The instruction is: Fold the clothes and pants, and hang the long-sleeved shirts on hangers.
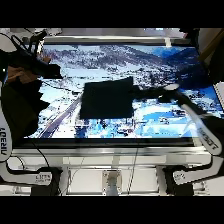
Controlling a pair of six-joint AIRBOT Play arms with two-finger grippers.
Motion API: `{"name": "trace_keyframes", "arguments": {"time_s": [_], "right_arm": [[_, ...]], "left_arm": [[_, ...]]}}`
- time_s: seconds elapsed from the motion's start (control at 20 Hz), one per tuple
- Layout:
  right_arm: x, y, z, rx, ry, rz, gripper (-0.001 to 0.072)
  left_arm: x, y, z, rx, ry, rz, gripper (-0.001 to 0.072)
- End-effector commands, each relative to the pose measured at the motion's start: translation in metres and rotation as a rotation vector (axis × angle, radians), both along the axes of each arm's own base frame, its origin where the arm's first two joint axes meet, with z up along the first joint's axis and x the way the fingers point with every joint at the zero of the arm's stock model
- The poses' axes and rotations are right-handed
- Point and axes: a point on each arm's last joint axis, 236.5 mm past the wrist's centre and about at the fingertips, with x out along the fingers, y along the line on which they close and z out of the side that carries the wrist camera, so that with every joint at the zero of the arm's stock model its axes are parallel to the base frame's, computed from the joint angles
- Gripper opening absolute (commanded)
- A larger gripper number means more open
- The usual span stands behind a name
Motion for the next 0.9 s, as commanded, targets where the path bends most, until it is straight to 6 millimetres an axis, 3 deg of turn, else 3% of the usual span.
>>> {"name": "trace_keyframes", "arguments": {"time_s": [0.0, 0.05, 0.2, 0.3, 0.4, 0.5, 0.65, 0.75, 0.85], "right_arm": [[0.004, -0.147, 0.033, -0.236, -0.044, -0.208, 0.0025], [-0.009, -0.199, 0.040, -0.312, -0.043, -0.279, 0.0025], [-0.066, -0.322, 0.048, -0.449, 0.030, -0.486, 0.0025], [-0.117, -0.389, 0.050, -0.487, 0.104, -0.639, 0.0025], [-0.169, -0.439, 0.050, -0.496, 0.170, -0.791, 0.0025], [-0.217, -0.471, 0.042, -0.494, 0.228, -0.920, 0.0024], [-0.287, -0.492, 0.009, -0.505, 0.359, -1.044, 0.0025], [-0.334, -0.494, -0.017, -0.484, 0.461, -1.128, 0.0024], [-0.374, -0.483, -0.041, -0.449, 0.559, -1.180, 0.0024]], "left_arm": [[0.000, 0.000, 0.001, 0.000, -0.002, 0.000, 0.0020], [0.001, 0.000, 0.001, -0.001, -0.004, 0.001, 0.0020], [0.002, 0.000, 0.001, -0.001, -0.009, 0.003, 0.0020], [0.002, 0.000, 0.001, -0.001, -0.008, 0.003, 0.0020], [0.002, 0.000, 0.001, -0.001, -0.008, 0.004, 0.0020], [0.002, 0.000, 0.001, -0.010, 0.002, 0.027, 0.0020], [0.002, 0.000, 0.001, -0.016, 0.009, 0.041, 0.0020], [0.002, 0.000, 0.001, -0.016, 0.009, 0.042, 0.0020], [0.002, 0.000, 0.001, -0.016, 0.009, 0.042, 0.0020]]}}
